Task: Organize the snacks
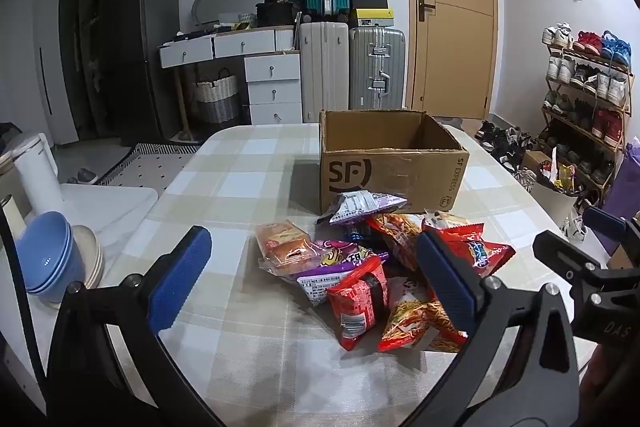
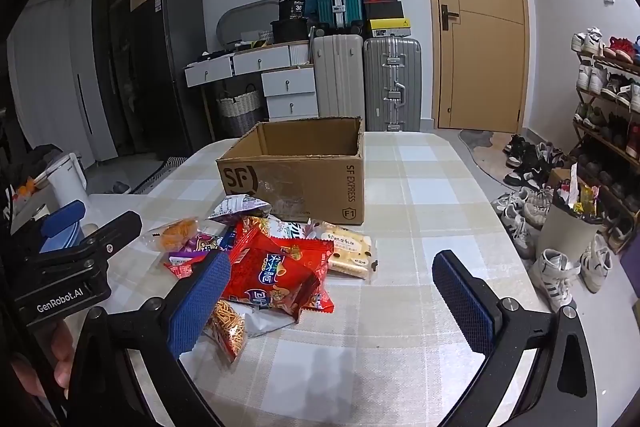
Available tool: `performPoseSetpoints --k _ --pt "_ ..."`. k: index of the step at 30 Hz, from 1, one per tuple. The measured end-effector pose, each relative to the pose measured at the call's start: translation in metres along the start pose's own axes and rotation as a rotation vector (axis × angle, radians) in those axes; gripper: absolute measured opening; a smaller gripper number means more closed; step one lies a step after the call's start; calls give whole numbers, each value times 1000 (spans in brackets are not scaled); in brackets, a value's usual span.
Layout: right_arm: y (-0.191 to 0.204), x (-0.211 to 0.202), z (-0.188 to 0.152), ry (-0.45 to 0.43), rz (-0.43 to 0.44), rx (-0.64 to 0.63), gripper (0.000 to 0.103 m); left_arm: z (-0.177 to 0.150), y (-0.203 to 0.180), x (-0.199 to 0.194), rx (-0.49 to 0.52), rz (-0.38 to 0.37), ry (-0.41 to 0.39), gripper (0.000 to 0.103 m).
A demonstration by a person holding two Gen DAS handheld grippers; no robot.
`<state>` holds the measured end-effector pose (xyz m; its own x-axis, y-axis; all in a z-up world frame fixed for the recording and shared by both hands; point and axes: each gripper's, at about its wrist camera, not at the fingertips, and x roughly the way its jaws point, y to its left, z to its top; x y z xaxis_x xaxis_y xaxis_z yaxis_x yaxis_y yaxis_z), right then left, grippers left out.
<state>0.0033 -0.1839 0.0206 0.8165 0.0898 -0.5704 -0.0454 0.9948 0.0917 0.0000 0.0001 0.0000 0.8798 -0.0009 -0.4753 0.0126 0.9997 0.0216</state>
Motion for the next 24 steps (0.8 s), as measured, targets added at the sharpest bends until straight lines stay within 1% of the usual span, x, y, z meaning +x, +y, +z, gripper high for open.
performPoseSetpoints --k 24 --pt "-3 -2 0 -1 4 11 103 0 1 0 -2 1 1 102"
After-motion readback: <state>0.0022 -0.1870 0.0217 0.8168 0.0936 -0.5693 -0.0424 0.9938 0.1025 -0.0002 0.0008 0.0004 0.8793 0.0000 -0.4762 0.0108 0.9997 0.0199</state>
